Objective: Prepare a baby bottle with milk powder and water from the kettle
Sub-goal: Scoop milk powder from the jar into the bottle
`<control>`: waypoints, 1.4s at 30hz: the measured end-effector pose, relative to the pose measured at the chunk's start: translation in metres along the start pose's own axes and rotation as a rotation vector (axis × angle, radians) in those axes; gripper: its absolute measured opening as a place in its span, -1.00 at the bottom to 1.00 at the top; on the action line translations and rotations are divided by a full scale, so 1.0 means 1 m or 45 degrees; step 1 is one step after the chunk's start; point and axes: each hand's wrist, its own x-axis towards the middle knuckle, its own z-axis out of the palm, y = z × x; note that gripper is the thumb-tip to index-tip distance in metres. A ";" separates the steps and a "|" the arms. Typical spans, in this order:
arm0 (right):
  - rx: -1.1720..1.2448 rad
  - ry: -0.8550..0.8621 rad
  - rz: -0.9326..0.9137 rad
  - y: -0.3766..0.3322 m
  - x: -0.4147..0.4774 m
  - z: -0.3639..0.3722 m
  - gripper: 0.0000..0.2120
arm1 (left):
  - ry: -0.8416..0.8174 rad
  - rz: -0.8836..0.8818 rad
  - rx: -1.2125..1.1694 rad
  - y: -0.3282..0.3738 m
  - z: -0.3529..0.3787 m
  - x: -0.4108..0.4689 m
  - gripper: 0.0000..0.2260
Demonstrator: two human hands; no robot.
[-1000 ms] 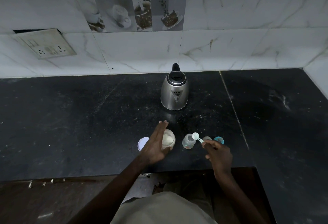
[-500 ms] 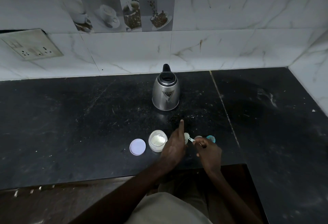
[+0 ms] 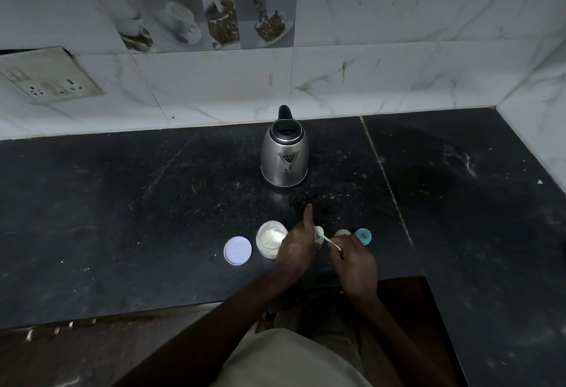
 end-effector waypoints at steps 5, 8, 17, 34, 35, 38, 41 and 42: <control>-0.427 -0.117 -0.259 0.003 -0.005 0.003 -0.89 | -0.035 0.000 -0.016 -0.001 -0.004 0.001 -0.08; -0.405 -0.201 -0.259 0.007 -0.006 0.006 -0.72 | -0.045 0.012 -0.022 -0.002 -0.005 0.002 -0.08; -0.375 -0.171 -0.289 -0.002 -0.006 -0.003 -0.63 | -0.022 -0.001 -0.034 -0.003 -0.003 0.002 -0.10; -0.342 -0.135 -0.218 -0.014 -0.009 -0.004 -0.59 | -0.032 0.015 -0.042 -0.003 -0.005 0.002 -0.20; -0.336 -0.130 -0.218 -0.012 -0.009 -0.005 -0.57 | -0.030 0.017 -0.047 -0.004 -0.005 0.001 -0.21; -0.329 -0.179 -0.216 -0.009 -0.007 -0.008 -0.61 | -0.026 0.013 -0.082 -0.005 -0.002 0.001 -0.23; -0.343 -0.166 -0.212 -0.008 -0.003 -0.010 -0.68 | -0.032 0.004 -0.104 -0.007 0.000 0.002 -0.22; -0.353 -0.156 -0.203 -0.010 0.000 -0.011 -0.73 | -0.033 0.004 -0.118 -0.008 0.000 0.002 -0.22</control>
